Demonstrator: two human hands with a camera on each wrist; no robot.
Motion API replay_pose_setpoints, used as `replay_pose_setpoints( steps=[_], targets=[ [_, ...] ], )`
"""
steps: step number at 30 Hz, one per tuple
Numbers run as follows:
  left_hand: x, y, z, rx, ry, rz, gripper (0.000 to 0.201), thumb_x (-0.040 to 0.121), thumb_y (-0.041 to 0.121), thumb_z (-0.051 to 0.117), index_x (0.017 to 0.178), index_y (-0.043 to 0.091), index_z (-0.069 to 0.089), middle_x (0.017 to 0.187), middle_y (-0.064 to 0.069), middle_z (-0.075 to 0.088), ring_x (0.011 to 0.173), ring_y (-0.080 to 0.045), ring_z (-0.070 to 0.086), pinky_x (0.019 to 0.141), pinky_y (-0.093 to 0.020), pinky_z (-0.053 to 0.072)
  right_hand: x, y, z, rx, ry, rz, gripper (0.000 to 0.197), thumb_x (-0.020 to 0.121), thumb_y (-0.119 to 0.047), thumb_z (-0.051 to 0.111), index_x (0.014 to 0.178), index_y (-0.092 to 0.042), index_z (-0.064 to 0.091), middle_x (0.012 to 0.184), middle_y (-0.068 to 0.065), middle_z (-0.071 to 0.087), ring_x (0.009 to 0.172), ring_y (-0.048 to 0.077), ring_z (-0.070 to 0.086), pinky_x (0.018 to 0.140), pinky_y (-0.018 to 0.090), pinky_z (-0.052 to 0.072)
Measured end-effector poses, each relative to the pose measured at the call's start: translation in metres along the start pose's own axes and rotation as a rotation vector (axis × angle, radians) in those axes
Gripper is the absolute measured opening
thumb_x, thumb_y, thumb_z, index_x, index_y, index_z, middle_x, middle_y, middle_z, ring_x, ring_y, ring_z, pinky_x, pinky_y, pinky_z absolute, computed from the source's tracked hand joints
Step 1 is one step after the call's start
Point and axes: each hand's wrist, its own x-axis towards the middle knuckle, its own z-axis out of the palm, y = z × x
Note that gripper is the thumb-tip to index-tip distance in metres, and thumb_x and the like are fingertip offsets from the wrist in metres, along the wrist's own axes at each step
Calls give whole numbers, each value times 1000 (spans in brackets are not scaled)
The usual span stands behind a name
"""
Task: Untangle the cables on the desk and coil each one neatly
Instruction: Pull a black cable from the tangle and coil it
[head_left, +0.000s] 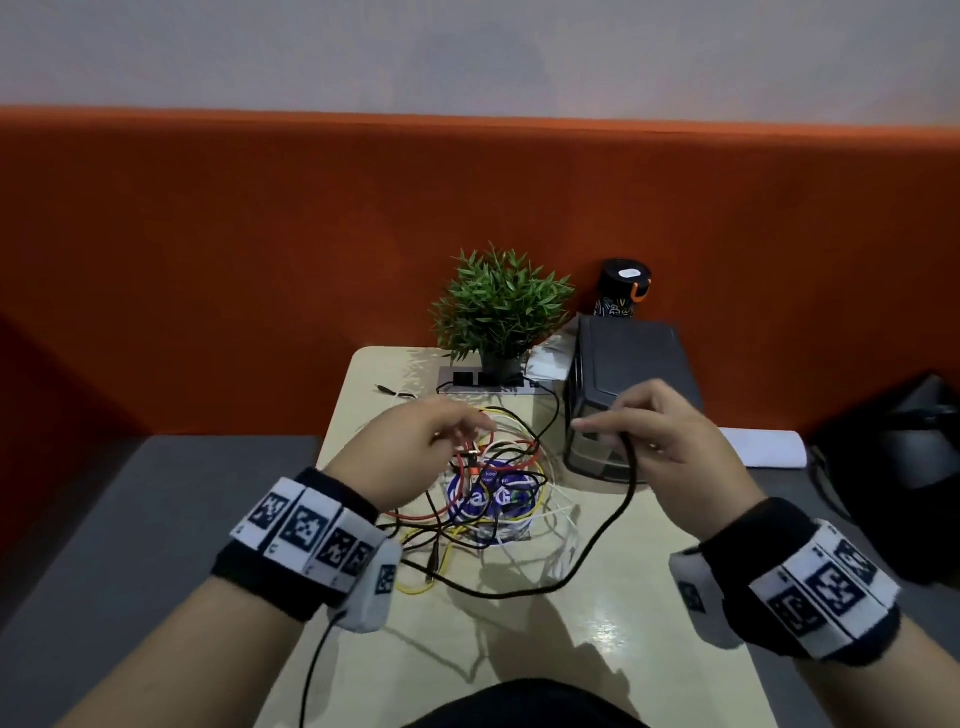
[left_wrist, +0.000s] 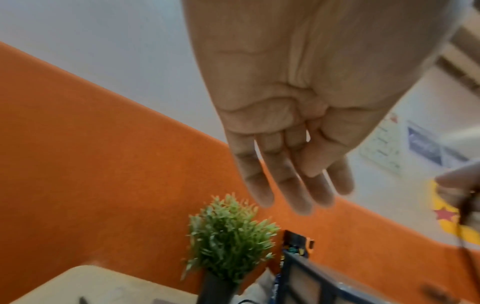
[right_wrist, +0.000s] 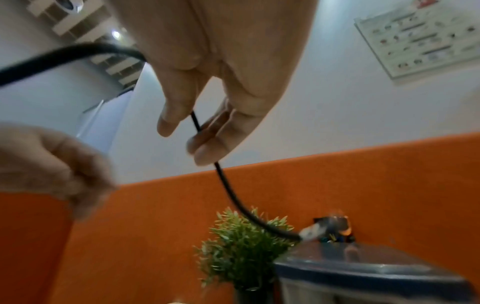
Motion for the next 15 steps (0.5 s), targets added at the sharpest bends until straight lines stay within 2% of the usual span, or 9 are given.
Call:
replay_pose_setpoints(
  steps=[2,3,5,7,9,11,12,14,15],
  targets=[
    [1,13,6,-8,8,101,53,91,10,53,132,42,44,123,14,50,111,0,48,93,-20,40,0,-13,6,149,-20,18,37,87,-1,63,87,-36,75,93,-10,57,92,11,57,76,18,45],
    [2,18,9,-4,-11,131,57,90,17,59,136,44,38,131,15,44,119,0,42,99,-22,35,-1,-20,9,213,-37,13,32,86,-2,64,88,-32,76,94,-10,59,93,11,59,78,19,46],
    [6,23,19,42,-69,178,51,87,28,64,132,40,45,139,14,36,128,-3,30,104,-24,27,-3,-31,14,310,-99,-24,19,85,-7,65,90,-21,77,95,-9,62,95,11,60,82,18,46],
    [8,21,27,63,-98,204,28,91,33,55,118,27,59,137,9,43,127,-10,35,105,-28,29,-6,-40,17,366,-142,-57,17,83,-9,62,89,-15,77,97,-5,64,96,12,61,83,16,46],
    [7,17,30,-31,-133,188,26,93,32,45,104,19,64,114,3,59,109,-14,51,96,-38,40,-7,-41,16,470,-142,-30,26,82,0,54,89,-10,77,99,3,65,99,16,63,85,18,47],
    [3,15,29,-162,-115,146,23,95,32,44,89,21,63,86,3,65,84,-16,59,81,-42,46,-9,-36,13,745,-137,101,36,76,7,43,91,-1,74,105,16,65,105,28,64,89,29,49],
    [2,13,28,-226,-97,127,22,97,29,46,84,23,62,76,2,65,75,-17,60,76,-43,47,-10,-36,10,913,-154,189,35,75,4,42,96,4,71,109,22,64,106,35,63,88,36,52],
    [-2,12,26,-379,-39,102,22,98,21,46,84,25,63,65,-10,60,59,-19,58,66,-39,48,-9,-41,10,1106,-220,313,36,80,-10,59,114,0,64,117,25,62,100,40,64,76,43,55],
    [-4,13,25,-448,-5,96,23,98,19,47,86,27,65,65,-18,58,53,-18,54,61,-34,47,-9,-45,12,1112,-260,361,46,81,-15,68,125,-7,57,121,20,62,91,40,66,67,43,55]
  ],
)
